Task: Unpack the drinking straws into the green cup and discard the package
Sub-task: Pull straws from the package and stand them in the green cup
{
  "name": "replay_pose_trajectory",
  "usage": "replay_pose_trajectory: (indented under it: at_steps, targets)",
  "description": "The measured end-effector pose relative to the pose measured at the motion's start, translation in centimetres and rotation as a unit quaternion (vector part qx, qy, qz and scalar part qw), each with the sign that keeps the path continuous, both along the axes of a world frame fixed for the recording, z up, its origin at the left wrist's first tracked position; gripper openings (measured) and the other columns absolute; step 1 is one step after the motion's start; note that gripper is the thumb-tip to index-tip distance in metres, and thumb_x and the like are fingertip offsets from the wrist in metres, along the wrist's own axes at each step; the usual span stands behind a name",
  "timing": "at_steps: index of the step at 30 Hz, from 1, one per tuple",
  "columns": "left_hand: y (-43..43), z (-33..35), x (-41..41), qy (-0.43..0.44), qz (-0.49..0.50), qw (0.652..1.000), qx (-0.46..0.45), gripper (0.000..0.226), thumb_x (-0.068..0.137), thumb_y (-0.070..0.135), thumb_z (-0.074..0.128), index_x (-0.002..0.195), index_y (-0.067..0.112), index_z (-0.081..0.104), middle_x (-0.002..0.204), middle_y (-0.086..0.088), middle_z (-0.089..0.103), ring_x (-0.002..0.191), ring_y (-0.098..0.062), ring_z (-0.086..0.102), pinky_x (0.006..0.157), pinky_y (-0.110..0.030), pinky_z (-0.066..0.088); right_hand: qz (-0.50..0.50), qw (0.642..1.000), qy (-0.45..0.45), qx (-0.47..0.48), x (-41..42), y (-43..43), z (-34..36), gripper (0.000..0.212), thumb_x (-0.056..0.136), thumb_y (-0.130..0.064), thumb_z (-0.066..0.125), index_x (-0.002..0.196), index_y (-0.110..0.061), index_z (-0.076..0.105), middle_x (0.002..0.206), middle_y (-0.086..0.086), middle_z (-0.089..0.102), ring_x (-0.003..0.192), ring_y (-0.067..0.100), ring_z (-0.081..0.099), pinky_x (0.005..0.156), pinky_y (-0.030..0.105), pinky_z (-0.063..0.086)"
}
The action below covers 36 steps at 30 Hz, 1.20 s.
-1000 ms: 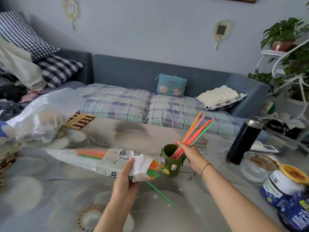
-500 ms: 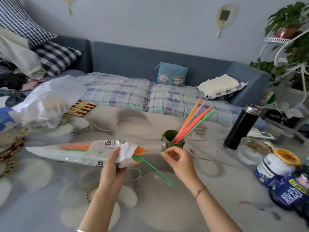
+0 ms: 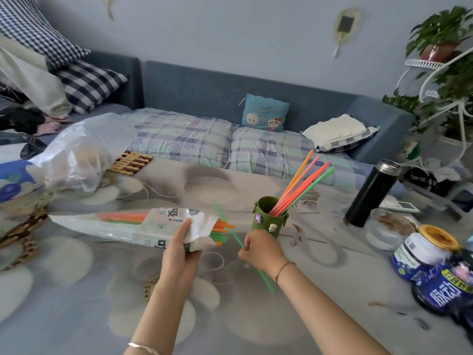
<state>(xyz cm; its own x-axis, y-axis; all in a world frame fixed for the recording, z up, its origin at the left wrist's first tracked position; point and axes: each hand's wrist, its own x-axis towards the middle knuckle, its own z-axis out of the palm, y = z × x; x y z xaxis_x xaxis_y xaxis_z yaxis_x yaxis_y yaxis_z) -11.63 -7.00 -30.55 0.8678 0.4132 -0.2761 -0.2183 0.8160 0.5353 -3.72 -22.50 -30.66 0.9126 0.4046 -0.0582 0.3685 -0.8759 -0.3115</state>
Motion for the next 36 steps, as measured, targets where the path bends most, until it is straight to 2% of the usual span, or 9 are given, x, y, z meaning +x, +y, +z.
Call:
replay_pose_trajectory:
  at_steps: [3, 7, 11, 17, 21, 25, 29, 33, 36]
  targets:
    - [-0.2, 0.1, -0.1, 0.004, -0.007, 1.0, 0.0, 0.011, 0.094, 0.009, 0.056, 0.104, 0.011, 0.061, 0.091, -0.006, 0.076, 0.078, -0.016, 0.074, 0.06, -0.035, 0.062, -0.029, 0.981, -0.055, 0.186, 0.3, -1.3, 3.1, 0.013, 0.085, -0.021, 0.056, 0.074, -0.014, 0.052, 0.056, 0.0, 0.053, 0.057, 0.022, 0.054, 0.055, 0.031, 0.043]
    - [-0.4, 0.2, -0.2, 0.005, -0.013, 1.0, 0.009, 0.02, 0.094, 0.011, 0.057, 0.113, 0.011, 0.06, 0.108, -0.008, 0.071, 0.097, -0.022, 0.069, 0.083, -0.044, 0.058, -0.099, 0.888, -0.139, 0.428, 1.5, -3.7, 7.8, 0.021, 0.096, -0.026, 0.045, 0.089, -0.008, 0.054, 0.066, 0.006, 0.062, 0.059, 0.021, 0.06, 0.059, 0.036, 0.051]
    - [-0.8, 0.1, -0.1, 0.019, -0.015, 1.0, 0.01, 0.015, 0.093, 0.011, 0.057, 0.108, 0.012, 0.061, 0.104, -0.008, 0.072, 0.099, -0.024, 0.067, 0.096, -0.05, 0.05, -0.175, 0.894, -0.214, 0.353, 4.0, -6.3, 8.7, 0.023, 0.097, -0.027, 0.041, 0.091, -0.008, 0.052, 0.073, 0.003, 0.057, 0.071, 0.024, 0.057, 0.06, 0.034, 0.043]
    - [-1.4, 0.0, 0.2, 0.018, -0.029, 0.999, 0.013, 0.018, 0.093, 0.01, 0.058, 0.11, 0.013, 0.061, 0.101, -0.005, 0.072, 0.089, -0.018, 0.07, 0.059, -0.033, 0.06, -0.192, 0.941, -0.101, 0.259, 6.6, -6.9, 5.5, 0.027, 0.093, -0.023, 0.049, 0.084, 0.001, 0.057, 0.08, 0.012, 0.063, 0.082, 0.032, 0.062, 0.07, 0.038, 0.05]
    - [-1.8, -0.3, 0.3, 0.028, -0.031, 0.999, 0.024, 0.02, 0.091, 0.011, 0.06, 0.111, 0.015, 0.06, 0.107, -0.007, 0.071, 0.096, -0.021, 0.068, 0.059, -0.034, 0.06, -0.208, 0.942, -0.061, 0.255, 6.1, -7.1, 4.9, 0.02, 0.089, -0.027, 0.058, 0.081, -0.01, 0.049, 0.069, -0.002, 0.05, 0.075, 0.024, 0.054, 0.058, 0.029, 0.037]
    - [-2.1, -0.2, 0.4, 0.028, -0.031, 0.998, 0.037, 0.024, 0.091, 0.012, 0.061, 0.114, 0.015, 0.058, 0.114, -0.008, 0.069, 0.101, -0.023, 0.067, 0.078, -0.044, 0.058, -0.264, 0.9, -0.143, 0.315, 2.6, -6.8, 4.2, 0.024, 0.088, -0.029, 0.057, 0.089, -0.01, 0.042, 0.071, 0.0, 0.051, 0.067, 0.024, 0.051, 0.056, 0.03, 0.036]
    - [-2.7, -0.2, 0.5, 0.02, -0.021, 0.999, 0.043, 0.031, 0.091, 0.013, 0.061, 0.122, 0.012, 0.059, 0.117, -0.009, 0.069, 0.107, -0.025, 0.066, 0.103, -0.052, 0.046, -0.121, 0.872, -0.061, 0.469, -1.7, -3.1, 2.7, 0.021, 0.093, -0.036, 0.05, 0.083, -0.017, 0.054, 0.068, -0.008, 0.057, 0.063, 0.013, 0.054, 0.061, 0.031, 0.044]
    - [-3.9, -0.1, 0.4, 0.032, -0.012, 0.999, 0.037, 0.029, 0.092, 0.015, 0.061, 0.12, 0.011, 0.061, 0.098, -0.004, 0.072, 0.077, -0.015, 0.072, 0.088, -0.04, 0.051, -0.038, 0.888, 0.039, 0.456, -4.0, -0.1, 1.3, 0.021, 0.095, -0.038, 0.043, 0.093, -0.019, 0.052, 0.08, -0.012, 0.057, 0.073, -0.004, 0.055, 0.068, 0.014, 0.044]
    - [-4.3, -0.3, 0.5, 0.056, -0.017, 0.997, 0.043, 0.023, 0.091, 0.02, 0.062, 0.113, 0.012, 0.063, 0.083, -0.001, 0.074, 0.073, -0.017, 0.066, 0.071, -0.032, 0.045, -0.027, 0.866, 0.046, 0.497, -4.5, 0.4, 0.3, 0.009, 0.094, -0.029, 0.051, 0.095, -0.02, 0.051, 0.092, -0.003, 0.061, 0.085, 0.007, 0.061, 0.074, 0.018, 0.05]
